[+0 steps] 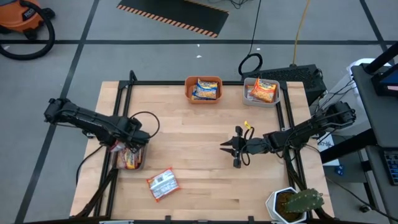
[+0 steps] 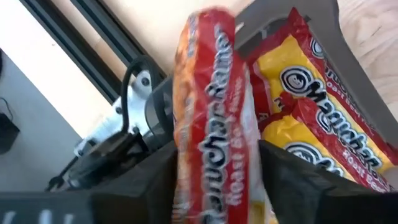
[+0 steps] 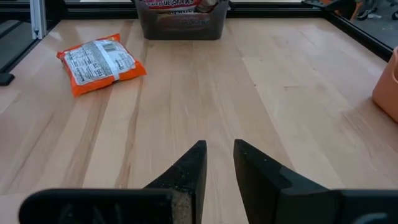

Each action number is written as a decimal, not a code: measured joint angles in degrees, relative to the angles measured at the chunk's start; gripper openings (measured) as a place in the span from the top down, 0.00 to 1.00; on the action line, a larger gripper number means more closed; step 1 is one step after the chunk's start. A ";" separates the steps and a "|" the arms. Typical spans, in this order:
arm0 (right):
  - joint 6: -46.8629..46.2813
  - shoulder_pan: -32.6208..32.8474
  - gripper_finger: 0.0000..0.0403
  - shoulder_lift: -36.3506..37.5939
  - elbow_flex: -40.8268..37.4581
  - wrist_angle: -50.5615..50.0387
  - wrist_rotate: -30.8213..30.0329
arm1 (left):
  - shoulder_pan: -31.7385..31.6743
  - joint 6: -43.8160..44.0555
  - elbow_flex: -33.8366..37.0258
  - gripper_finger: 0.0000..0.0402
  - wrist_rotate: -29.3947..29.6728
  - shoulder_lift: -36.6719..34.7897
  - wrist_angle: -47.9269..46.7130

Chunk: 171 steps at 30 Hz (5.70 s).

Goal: Sort Maruchan noodles
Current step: Put the red noodle pack into the black bin, then put the orange noodle pack into the gray bin

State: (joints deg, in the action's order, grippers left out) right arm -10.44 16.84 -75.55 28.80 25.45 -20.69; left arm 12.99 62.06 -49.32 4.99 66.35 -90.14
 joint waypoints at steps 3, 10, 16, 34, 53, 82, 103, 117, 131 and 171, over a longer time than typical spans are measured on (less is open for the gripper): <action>0.04 0.00 0.81 0.00 0.00 0.00 0.00 | -0.04 1.10 -1.09 0.40 -2.16 0.02 -0.03; 0.22 0.00 0.81 0.00 0.00 -0.02 0.00 | 1.25 5.33 -8.58 0.39 -2.12 0.00 0.99; 0.22 0.02 0.81 0.00 0.00 -0.02 0.00 | 5.11 9.28 -10.00 0.39 0.18 0.02 1.41; 0.02 0.02 0.81 0.00 0.00 0.41 1.53 | 21.46 20.62 -4.66 0.39 1.06 0.02 22.84; -0.44 0.11 0.81 0.00 0.00 3.04 1.81 | 39.66 26.45 -4.66 0.39 6.56 5.71 36.33; 2.06 0.09 0.81 0.00 0.00 5.19 1.51 | 46.73 22.12 -4.61 0.39 10.05 22.84 20.10; -2.43 4.98 0.81 0.00 0.00 8.99 1.51 | 48.96 5.26 -4.72 0.39 18.73 34.40 41.30; -2.26 5.79 0.81 0.00 0.00 8.84 1.42 | 47.40 -5.59 -4.55 0.51 26.48 35.56 49.25; -0.87 5.79 0.81 0.00 0.00 9.01 1.36 | 43.27 -5.71 -4.57 0.92 25.58 35.49 50.06; 0.26 -16.01 0.79 0.02 12.77 -2.16 8.74 | -5.41 -66.35 -4.67 1.00 23.51 13.44 77.27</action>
State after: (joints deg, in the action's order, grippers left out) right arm -10.18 0.83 -75.53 41.57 23.29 -11.95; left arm 7.59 -4.29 -53.99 28.50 79.79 -12.87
